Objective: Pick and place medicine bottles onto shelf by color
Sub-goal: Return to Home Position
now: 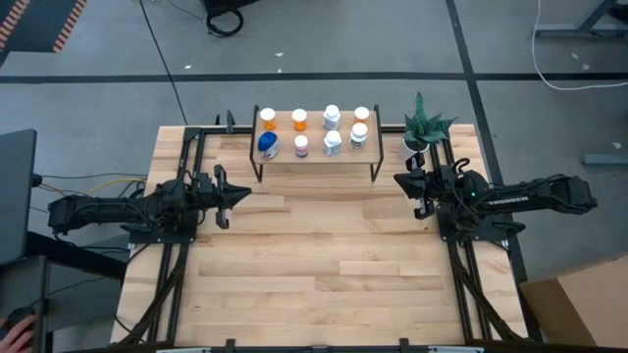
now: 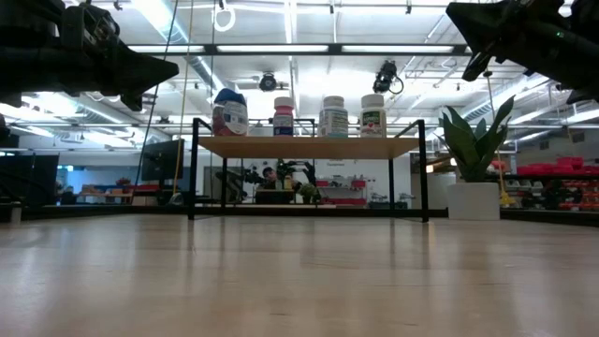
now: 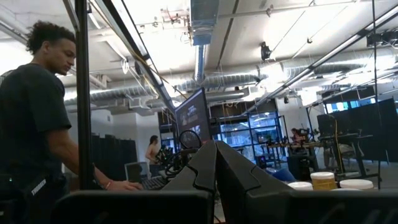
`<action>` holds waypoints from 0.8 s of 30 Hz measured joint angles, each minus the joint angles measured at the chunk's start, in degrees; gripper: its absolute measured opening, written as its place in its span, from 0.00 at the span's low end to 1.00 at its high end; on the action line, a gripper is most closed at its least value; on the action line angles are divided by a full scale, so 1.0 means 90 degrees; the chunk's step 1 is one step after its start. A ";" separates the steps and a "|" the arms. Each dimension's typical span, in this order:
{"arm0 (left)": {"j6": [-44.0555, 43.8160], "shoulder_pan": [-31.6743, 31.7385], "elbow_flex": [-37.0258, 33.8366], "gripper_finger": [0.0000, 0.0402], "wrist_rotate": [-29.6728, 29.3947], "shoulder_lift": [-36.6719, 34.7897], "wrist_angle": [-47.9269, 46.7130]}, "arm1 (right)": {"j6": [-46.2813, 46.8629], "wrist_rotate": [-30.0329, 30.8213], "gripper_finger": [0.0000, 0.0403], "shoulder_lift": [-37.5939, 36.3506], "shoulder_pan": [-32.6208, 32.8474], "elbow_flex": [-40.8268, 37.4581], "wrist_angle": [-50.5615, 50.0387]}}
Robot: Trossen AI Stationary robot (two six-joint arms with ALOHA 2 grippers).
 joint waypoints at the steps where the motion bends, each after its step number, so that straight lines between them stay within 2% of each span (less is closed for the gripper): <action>1: -0.0001 -0.0001 0.0000 0.06 0.0000 0.0000 0.0001 | -0.0002 0.0001 0.04 0.0000 0.0000 0.0000 -0.0001; 13: 0.0000 0.0001 0.0000 0.09 -0.0002 0.0002 -0.0001 | 0.0000 0.0000 0.04 0.0000 0.0001 0.0000 0.0000; 24: -0.0002 -0.0001 0.0000 0.06 -0.0002 0.0002 -0.0001 | 0.0000 0.0001 0.04 0.0000 -0.0001 0.0000 -0.0001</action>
